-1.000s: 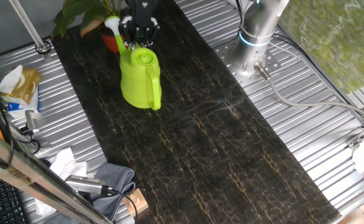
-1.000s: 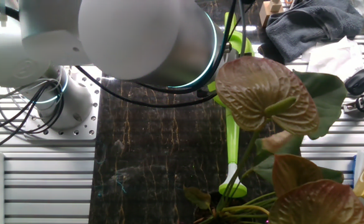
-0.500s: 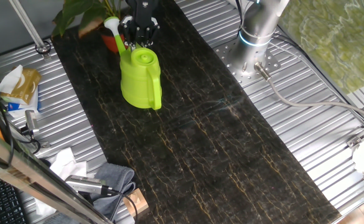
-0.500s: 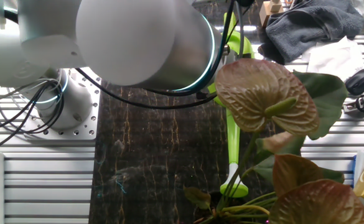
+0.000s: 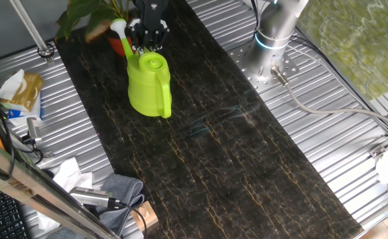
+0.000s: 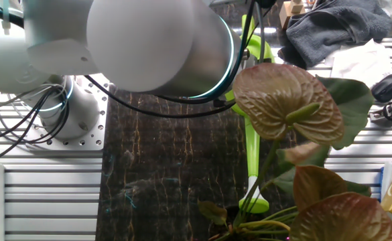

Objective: Water the plant

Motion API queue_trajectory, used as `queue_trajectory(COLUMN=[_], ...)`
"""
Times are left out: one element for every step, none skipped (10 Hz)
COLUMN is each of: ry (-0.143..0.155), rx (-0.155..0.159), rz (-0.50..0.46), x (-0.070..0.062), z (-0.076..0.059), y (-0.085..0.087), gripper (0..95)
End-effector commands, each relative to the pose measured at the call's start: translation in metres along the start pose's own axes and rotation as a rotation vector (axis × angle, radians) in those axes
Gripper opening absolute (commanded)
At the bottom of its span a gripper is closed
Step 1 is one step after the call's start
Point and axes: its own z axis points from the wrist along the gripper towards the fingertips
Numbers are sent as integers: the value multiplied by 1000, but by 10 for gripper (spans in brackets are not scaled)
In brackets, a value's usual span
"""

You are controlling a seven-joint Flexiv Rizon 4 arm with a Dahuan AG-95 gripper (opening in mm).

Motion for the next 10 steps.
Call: queue_trajectory(ry=[-1, -3, -4, -5, -7, -12, -18, -21, -23, -25], rx=[0, 1, 0, 0, 1, 1, 2, 3, 3, 3], rz=[1, 1, -1, -4, -6, -3, 0, 0, 1, 1], x=[0, 0, 1, 1, 2, 2, 3, 3, 3, 3], z=[0, 0, 1, 2, 3, 4, 5, 5, 5, 6], y=[0, 0, 0, 0, 0, 0, 0, 0, 0, 0], gripper=[0, 0, 0, 0, 0, 0, 0, 0, 0, 0])
